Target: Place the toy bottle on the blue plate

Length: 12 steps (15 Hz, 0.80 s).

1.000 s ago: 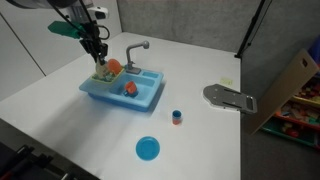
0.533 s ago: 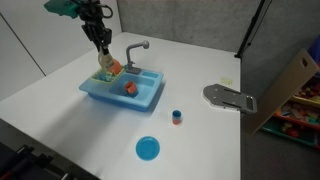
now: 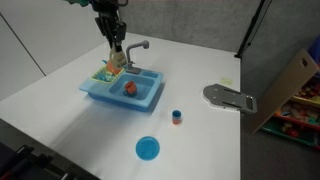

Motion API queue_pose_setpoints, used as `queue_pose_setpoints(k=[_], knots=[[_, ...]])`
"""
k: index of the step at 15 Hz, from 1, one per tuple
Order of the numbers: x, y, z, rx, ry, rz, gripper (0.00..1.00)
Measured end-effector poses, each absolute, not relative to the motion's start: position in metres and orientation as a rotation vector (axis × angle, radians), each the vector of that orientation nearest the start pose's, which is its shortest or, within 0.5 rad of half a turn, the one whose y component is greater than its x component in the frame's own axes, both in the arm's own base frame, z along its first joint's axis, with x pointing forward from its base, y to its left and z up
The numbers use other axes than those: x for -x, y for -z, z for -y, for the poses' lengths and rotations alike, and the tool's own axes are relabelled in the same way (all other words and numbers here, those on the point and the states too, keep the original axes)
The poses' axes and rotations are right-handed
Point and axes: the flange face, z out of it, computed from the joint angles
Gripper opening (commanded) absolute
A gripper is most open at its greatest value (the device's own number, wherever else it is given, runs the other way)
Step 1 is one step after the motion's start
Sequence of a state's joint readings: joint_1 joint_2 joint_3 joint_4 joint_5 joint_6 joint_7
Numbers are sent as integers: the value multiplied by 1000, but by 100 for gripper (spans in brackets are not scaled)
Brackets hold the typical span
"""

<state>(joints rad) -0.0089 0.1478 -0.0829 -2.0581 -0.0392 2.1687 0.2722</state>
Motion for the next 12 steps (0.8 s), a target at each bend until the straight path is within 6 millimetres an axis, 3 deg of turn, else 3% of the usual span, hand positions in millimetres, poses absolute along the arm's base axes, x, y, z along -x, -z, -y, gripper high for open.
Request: queue_pose_setpoints(k=[5,12], knots=[[-559,-370,100,3119,-56,-673,9],[-543,-365,155,3084,-79,-830,9]])
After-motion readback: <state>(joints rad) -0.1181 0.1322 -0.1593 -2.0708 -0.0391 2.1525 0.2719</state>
